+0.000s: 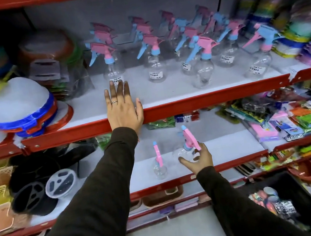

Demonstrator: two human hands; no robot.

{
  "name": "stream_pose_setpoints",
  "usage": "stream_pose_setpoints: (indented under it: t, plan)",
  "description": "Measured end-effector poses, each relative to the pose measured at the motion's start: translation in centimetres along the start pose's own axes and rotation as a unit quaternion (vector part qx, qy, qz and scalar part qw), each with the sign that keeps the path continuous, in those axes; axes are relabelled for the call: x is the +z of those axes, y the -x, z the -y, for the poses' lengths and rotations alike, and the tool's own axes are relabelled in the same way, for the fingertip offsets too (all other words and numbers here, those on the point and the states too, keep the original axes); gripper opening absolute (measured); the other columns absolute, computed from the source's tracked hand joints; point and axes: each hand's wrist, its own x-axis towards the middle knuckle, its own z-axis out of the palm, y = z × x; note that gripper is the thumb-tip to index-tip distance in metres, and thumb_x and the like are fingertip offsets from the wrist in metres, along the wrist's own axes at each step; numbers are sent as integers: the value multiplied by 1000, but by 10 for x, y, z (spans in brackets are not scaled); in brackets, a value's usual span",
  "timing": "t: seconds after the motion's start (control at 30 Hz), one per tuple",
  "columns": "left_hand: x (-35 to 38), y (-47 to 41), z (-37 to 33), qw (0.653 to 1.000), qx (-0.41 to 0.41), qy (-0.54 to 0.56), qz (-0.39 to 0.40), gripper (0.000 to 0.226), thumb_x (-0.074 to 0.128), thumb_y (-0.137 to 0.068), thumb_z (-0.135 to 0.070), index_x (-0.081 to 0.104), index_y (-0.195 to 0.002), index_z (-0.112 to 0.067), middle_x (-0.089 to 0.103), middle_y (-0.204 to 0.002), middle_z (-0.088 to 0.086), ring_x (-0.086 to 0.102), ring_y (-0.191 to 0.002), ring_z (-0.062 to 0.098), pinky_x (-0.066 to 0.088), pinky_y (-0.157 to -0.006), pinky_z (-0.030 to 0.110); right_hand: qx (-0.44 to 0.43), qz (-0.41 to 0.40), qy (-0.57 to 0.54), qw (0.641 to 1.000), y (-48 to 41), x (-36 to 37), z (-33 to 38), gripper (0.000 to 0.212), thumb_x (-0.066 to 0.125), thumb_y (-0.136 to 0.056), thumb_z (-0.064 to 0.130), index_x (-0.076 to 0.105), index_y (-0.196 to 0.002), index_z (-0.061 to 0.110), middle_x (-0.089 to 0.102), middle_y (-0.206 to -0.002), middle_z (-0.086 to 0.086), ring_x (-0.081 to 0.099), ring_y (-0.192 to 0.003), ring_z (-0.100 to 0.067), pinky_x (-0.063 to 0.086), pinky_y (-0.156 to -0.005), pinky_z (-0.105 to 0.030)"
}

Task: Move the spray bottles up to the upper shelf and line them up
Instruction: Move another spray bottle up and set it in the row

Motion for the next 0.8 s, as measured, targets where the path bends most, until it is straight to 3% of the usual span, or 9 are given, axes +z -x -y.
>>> stream_pose_setpoints:
  t: [0.07, 0.17, 0.3, 0.43, 0.5, 0.67, 0.8]
  plan:
    - [-1, 0, 0, 1000, 1, -2, 5, 69, 18, -98, -42, 23, -154, -2, 21, -164, 16, 3, -154, 31, -3, -125, 48, -51, -19, -9, 998, 3, -7, 16, 56, 87, -56, 38, 47, -92, 54, 54, -91, 11, 55, -78, -13, 44, -60, -11]
    - [-2, 1, 0, 1000, 2, -2, 6, 69, 18, -99, -42, 24, -154, -1, 23, -163, 18, 5, -154, 32, -3, -125, 48, -127, -48, -13, 991, 3, -17, 46, 56, 80, -55, 51, 44, -96, 64, 57, -94, 3, 54, -78, -7, 43, -62, -7]
    - [-4, 2, 0, 1000, 3, 5, 7, 69, 20, -98, -41, 26, -153, 0, 25, -162, 19, 7, -154, 32, -1, -125, 48, -221, -70, -15, 973, -3, -31, 94, 52, 80, -59, 50, 46, -96, 61, 51, -92, -2, 50, -77, -5, 41, -64, -8]
    - [-7, 3, 0, 1000, 1, 9, 12, 70, 18, -98, -42, 24, -153, 0, 23, -162, 20, 6, -154, 32, -1, -125, 48, -285, -105, -50, 951, -19, -37, 143, 49, 82, -60, 44, 52, -99, 44, 49, -95, -1, 50, -81, 8, 38, -71, -4]
    - [-7, 2, 0, 1000, 0, 9, 14, 70, 17, -98, -42, 23, -154, 0, 23, -162, 20, 5, -154, 32, -1, -124, 48, -296, -121, -62, 945, -31, -35, 165, 52, 83, -59, 44, 57, -103, 35, 51, -96, -1, 50, -84, 11, 38, -74, -3]
    - [-7, 1, 0, 1000, 3, 10, 11, 71, 14, -97, -42, 25, -153, 0, 24, -162, 19, 5, -154, 32, -2, -124, 48, -264, -124, -39, 956, -69, -22, 206, 58, 79, -55, 54, 59, -105, 34, 47, -97, 5, 52, -82, -10, 46, -74, -15]
    - [-6, 1, 0, 1000, 5, 11, 12, 71, 14, -96, -42, 25, -153, 0, 24, -162, 19, 5, -154, 33, -4, -124, 47, -214, -108, 6, 971, -100, -13, 211, 67, 82, -58, 52, 65, -116, 24, 48, -100, 3, 53, -85, -15, 49, -83, -25]
